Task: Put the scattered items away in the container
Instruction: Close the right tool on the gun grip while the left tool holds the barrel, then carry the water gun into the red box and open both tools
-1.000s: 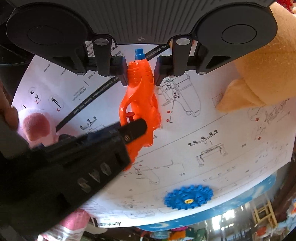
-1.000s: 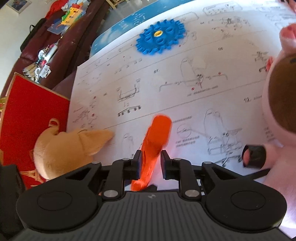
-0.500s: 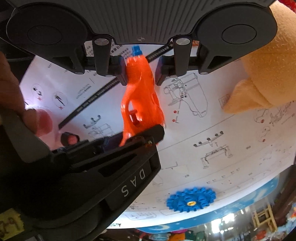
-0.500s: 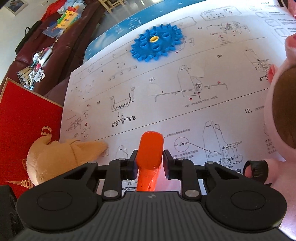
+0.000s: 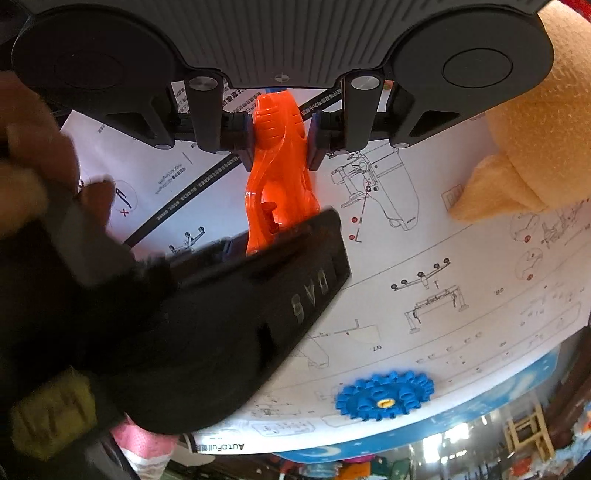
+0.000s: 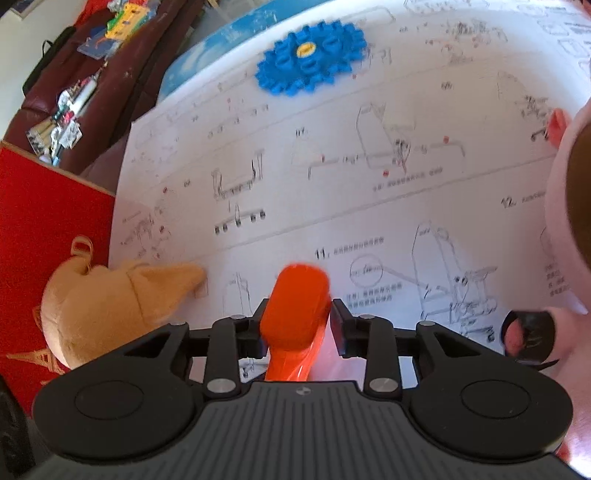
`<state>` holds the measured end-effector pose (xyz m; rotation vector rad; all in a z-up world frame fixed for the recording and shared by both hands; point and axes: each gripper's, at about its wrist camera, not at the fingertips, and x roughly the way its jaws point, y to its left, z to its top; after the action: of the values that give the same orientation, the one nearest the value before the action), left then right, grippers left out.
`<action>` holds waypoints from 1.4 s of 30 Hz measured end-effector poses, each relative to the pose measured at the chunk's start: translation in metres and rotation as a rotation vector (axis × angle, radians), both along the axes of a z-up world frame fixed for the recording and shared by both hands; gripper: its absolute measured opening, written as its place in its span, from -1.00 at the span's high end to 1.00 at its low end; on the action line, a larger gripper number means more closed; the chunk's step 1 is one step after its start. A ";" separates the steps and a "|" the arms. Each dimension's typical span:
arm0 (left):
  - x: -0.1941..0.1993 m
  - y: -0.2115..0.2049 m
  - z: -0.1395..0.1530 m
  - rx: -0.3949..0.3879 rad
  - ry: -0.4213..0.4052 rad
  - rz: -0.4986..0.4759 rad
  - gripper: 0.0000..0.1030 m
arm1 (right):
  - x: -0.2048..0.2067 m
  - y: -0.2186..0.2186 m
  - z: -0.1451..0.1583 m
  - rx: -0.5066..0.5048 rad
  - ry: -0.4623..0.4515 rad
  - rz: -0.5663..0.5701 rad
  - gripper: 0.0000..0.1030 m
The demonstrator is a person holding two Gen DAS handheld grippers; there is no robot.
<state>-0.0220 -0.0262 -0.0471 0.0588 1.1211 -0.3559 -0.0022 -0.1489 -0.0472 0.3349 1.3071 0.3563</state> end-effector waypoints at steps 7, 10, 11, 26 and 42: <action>0.001 -0.008 -0.003 0.076 -0.023 0.019 -0.05 | -0.006 -0.005 0.000 0.016 -0.021 -0.023 0.36; 0.000 -0.008 -0.003 0.098 -0.032 0.003 0.51 | -0.005 -0.007 0.000 0.034 -0.008 -0.018 0.34; 0.001 -0.006 -0.002 0.087 -0.026 0.005 0.52 | -0.004 -0.008 0.001 0.048 0.002 -0.016 0.29; 0.005 -0.013 -0.004 0.108 -0.011 0.019 0.45 | -0.005 -0.019 0.002 0.086 0.017 -0.080 0.33; -0.015 -0.030 0.017 0.140 -0.044 0.016 0.51 | -0.023 -0.024 0.024 0.082 -0.040 -0.069 0.33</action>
<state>-0.0373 -0.0558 -0.0303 0.1800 1.1015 -0.2601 -0.0250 -0.1729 -0.0229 0.4387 1.2409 0.3575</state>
